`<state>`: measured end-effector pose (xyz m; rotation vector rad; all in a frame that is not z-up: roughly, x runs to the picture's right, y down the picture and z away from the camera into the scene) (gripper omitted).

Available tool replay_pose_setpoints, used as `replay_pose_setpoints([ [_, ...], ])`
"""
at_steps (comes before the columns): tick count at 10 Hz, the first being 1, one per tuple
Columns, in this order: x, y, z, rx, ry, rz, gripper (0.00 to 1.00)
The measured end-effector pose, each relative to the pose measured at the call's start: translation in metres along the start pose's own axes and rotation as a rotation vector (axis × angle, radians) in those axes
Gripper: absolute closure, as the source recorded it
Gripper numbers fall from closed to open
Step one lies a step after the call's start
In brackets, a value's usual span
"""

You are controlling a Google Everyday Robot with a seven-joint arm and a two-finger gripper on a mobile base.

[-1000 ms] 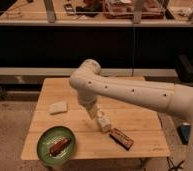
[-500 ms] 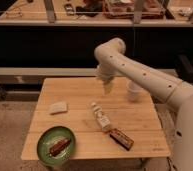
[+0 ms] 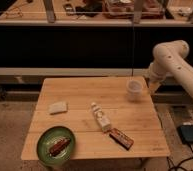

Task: Move the arm in a circular motion

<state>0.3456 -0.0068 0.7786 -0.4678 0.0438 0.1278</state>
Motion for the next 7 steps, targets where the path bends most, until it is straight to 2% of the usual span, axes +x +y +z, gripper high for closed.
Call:
replay_pose_setpoints([
  [1, 0.029, 0.020, 0.011, -0.033, 0.015, 0.066, 0.35],
  [3, 0.047, 0.062, 0.024, -0.092, 0.049, 0.106, 0.35],
  [4, 0.045, 0.077, 0.024, -0.105, 0.068, 0.096, 0.35],
  [6, 0.024, 0.115, 0.014, -0.122, 0.124, 0.018, 0.35],
  [7, -0.006, 0.145, 0.002, -0.132, 0.156, -0.070, 0.35],
])
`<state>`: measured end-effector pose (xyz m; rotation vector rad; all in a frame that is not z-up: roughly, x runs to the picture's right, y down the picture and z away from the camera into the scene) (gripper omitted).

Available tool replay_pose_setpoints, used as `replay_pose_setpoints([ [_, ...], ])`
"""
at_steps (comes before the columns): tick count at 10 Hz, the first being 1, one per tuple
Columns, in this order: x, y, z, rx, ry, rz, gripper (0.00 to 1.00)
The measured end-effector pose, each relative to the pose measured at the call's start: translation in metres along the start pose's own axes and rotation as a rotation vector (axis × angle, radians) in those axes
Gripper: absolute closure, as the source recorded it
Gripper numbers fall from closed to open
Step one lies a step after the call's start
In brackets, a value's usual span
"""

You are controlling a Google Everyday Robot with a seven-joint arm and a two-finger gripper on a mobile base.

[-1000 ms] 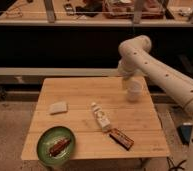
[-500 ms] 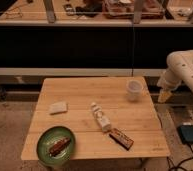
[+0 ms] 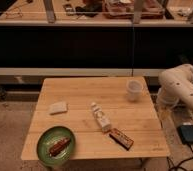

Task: Move the arm in a circular motion

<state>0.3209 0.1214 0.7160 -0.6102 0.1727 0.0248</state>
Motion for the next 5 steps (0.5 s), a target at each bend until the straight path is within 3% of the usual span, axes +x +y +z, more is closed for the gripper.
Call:
replay_pose_setpoints([
  [2, -0.059, 0.040, -0.024, -0.003, 0.022, -0.158, 0.35],
  [5, -0.159, 0.075, -0.055, -0.008, -0.043, -0.395, 0.35],
])
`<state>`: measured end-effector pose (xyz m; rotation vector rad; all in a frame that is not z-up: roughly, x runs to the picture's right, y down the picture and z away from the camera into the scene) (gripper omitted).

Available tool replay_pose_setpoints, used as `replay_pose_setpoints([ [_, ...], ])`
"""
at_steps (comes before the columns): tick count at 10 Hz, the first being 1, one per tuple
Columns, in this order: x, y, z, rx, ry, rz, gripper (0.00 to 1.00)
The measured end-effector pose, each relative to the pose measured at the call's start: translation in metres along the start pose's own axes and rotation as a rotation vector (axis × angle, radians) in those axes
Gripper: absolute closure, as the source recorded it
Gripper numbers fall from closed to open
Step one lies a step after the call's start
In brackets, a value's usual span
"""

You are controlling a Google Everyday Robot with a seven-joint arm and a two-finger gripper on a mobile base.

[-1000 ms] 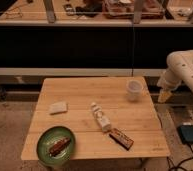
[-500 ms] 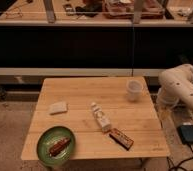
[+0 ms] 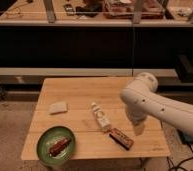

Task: Move the arm in a circular motion

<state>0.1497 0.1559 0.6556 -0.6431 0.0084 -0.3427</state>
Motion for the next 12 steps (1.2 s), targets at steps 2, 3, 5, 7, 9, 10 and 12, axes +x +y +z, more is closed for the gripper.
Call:
replay_pose_setpoints([
  [2, -0.063, -0.026, -0.019, 0.034, -0.088, -0.141, 0.35],
  [3, -0.085, -0.043, -0.028, 0.061, -0.130, -0.189, 0.35],
  [5, -0.122, -0.113, -0.054, 0.167, -0.263, -0.274, 0.35],
  [7, -0.090, -0.181, -0.060, 0.258, -0.319, -0.248, 0.35],
  [9, 0.014, -0.222, -0.046, 0.315, -0.263, -0.111, 0.35],
  [10, 0.067, -0.227, -0.038, 0.325, -0.225, -0.027, 0.35],
  [12, 0.177, -0.203, -0.021, 0.321, -0.137, 0.178, 0.35],
])
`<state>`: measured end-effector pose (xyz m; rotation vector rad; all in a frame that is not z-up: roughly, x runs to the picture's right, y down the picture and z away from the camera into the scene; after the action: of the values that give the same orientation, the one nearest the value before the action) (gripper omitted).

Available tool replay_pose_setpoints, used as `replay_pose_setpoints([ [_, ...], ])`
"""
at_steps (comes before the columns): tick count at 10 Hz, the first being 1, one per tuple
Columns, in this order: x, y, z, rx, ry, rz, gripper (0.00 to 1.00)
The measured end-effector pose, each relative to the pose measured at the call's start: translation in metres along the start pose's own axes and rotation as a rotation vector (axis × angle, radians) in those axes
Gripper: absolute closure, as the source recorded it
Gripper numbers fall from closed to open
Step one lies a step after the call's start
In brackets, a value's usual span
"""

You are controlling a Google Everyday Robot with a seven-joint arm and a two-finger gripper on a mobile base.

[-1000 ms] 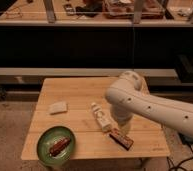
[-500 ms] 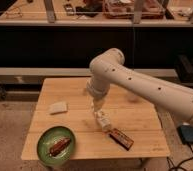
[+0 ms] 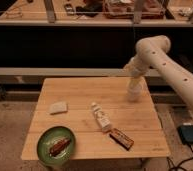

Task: Move the arm in a circular motion

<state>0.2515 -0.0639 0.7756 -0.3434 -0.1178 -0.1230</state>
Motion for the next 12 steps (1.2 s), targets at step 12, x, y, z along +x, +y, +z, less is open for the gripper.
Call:
replay_pose_setpoints([
  [12, -0.116, 0.227, -0.001, -0.273, 0.115, -0.130, 0.35],
])
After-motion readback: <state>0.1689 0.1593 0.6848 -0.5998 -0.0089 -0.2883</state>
